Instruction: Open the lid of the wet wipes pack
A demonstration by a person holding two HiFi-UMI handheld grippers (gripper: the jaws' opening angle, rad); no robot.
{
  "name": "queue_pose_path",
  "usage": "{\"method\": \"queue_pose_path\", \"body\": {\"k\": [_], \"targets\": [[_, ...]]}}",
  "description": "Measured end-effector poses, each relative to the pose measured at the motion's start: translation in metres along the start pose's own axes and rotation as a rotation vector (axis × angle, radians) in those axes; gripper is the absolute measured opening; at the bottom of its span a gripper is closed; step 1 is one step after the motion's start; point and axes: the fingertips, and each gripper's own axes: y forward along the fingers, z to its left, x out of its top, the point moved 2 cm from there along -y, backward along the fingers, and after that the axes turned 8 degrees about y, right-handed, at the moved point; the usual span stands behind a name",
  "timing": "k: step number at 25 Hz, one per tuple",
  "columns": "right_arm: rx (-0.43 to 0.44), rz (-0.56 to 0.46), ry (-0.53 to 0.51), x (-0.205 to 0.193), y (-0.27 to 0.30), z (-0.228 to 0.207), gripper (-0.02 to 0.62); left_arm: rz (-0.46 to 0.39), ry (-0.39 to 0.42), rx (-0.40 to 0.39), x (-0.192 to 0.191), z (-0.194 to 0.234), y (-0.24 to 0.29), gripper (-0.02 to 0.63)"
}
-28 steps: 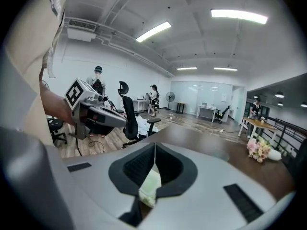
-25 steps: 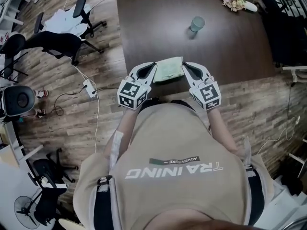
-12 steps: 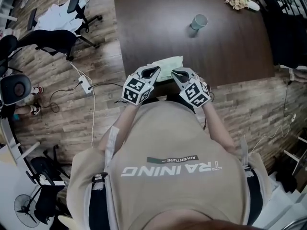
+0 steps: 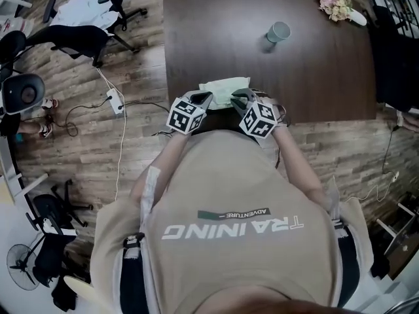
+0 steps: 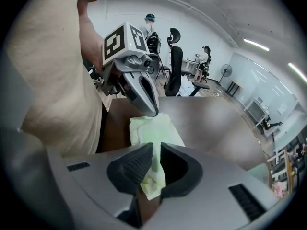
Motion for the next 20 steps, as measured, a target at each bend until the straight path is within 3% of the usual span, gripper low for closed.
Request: {"method": "queue_pose_path", "body": {"k": [2, 4, 12, 20], "targets": [[0.033, -0.005, -0.01, -0.001, 0.003, 0.002, 0.033, 0.012, -0.023, 0.004, -0.006, 0.0, 0.002, 0.009], [0.057, 0.005, -0.025, 0.001, 0.007, 0.007, 0.117, 0.021, -0.04, 0.006, -0.012, 0.0, 0.001, 0.009], [0.058, 0.056, -0.117, -0.002, 0.017, 0.016, 0.117, 0.034, -0.03, 0.01, -0.02, 0.0, 0.005, 0.009], [-0.118, 0.101, -0.267, -0.003, 0.027, 0.022, 0.123, 0.036, -0.007, -0.007, -0.023, -0.001, 0.007, 0.009]]}}
